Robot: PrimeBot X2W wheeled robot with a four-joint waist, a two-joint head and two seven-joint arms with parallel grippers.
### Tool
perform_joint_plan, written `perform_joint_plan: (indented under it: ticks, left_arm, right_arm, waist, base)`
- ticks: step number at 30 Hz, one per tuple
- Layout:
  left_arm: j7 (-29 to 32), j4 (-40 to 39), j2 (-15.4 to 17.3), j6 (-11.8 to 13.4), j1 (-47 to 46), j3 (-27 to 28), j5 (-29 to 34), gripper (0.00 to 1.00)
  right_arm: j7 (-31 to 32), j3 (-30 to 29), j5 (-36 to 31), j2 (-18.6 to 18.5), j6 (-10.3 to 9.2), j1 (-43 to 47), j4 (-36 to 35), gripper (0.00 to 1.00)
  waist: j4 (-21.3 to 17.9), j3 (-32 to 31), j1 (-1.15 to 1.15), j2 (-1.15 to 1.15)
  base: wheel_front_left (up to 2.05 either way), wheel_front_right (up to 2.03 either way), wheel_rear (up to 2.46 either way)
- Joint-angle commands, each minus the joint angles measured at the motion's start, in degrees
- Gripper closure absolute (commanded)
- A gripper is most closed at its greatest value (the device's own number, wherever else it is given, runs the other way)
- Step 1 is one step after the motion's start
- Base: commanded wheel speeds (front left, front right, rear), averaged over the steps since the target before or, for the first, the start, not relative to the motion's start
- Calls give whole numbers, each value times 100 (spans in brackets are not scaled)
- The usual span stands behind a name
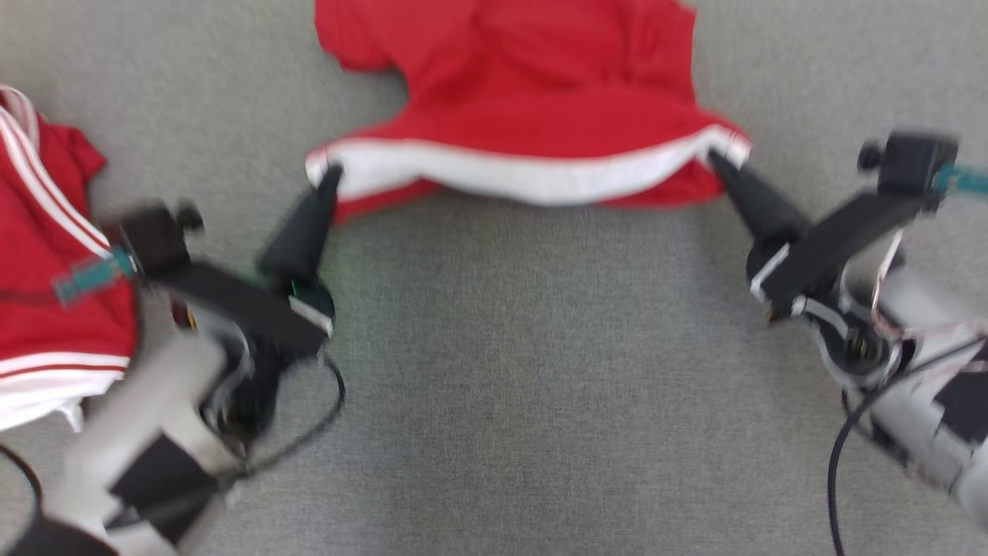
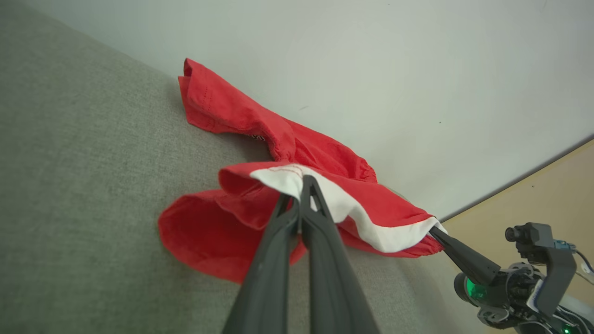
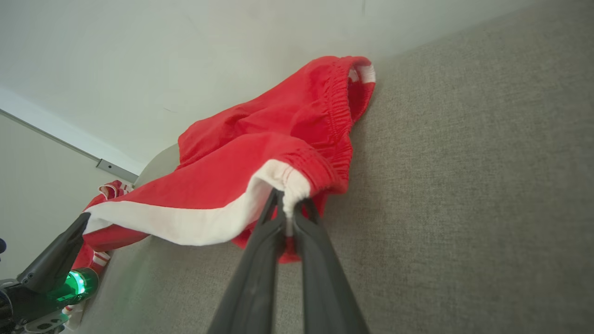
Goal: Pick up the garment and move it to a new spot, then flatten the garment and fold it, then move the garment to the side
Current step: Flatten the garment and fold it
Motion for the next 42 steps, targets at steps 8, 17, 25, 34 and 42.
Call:
perform_joint_plan:
  ticks: [8, 17, 25, 34, 42]
  left_arm:
    - [-29, -36, -127, -1, 1287, 68, -31, 100]
    - [-30, -127, -289, -1, 2701, 356, 70, 100]
    - [-30, -140, -253, -1, 3336, 483, 147, 100]
    - [-30, -80, -252, -1, 3916, 639, 170, 100]
    - [-30, -110, -145, -1, 4217, 492, 156, 100]
  right_arm:
    - [-356, 338, 295, -111, 3, 886, -228, 100]
    - [-611, 652, 620, -218, 3, 2048, -422, 100]
    - [-688, 666, 780, -324, 3, 2642, -639, 100]
    - [-577, 760, 850, -491, 3, 3130, -929, 100]
    - [-176, 815, 1054, -620, 3, 3511, -1255, 100]
  waist:
    - [24, -1067, 1, 0]
    - [52, -2015, 1, 0]
    - [55, -2342, 1, 0]
    - [38, -2711, 1, 0]
    - [65, -2841, 1, 0]
  base:
    - [0, 0, 0]
    - [0, 0, 0]
    - [0, 0, 0]
    - [0, 0, 0]
    - [0, 0, 0]
